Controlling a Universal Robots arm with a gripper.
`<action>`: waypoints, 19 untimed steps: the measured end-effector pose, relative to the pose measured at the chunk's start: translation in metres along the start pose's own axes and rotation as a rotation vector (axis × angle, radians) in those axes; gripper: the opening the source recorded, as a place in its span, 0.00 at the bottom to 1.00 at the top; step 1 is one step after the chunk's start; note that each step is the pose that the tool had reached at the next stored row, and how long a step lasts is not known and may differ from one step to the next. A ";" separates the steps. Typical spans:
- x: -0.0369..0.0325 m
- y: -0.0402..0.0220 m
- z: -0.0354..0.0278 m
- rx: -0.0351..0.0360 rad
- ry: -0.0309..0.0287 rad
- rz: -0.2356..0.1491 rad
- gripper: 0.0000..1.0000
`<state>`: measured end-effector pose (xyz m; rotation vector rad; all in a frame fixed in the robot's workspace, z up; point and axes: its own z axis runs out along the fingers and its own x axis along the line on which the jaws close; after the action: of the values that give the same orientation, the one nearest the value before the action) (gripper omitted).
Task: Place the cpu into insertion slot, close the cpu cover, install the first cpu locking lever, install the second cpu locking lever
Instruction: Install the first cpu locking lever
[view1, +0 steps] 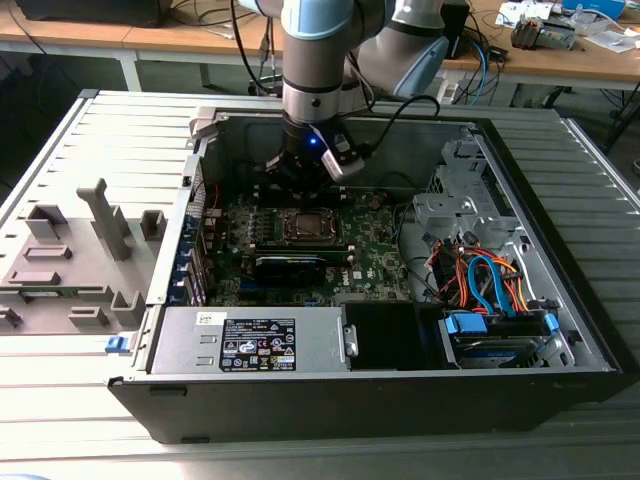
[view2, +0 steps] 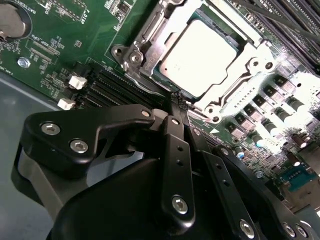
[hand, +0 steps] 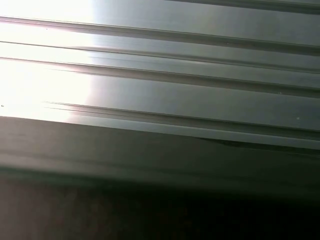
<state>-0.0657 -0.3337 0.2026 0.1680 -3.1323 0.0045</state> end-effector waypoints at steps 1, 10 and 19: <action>-0.0019 -0.0002 -0.0001 0.0001 0.0003 0.000 0.11; -0.0121 -0.0013 0.0000 -0.0005 0.0020 0.000 0.11; -0.0143 -0.0015 -0.0122 -0.0004 0.0022 0.000 0.11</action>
<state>-0.0513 -0.3337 0.2148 0.1680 -3.1301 0.0040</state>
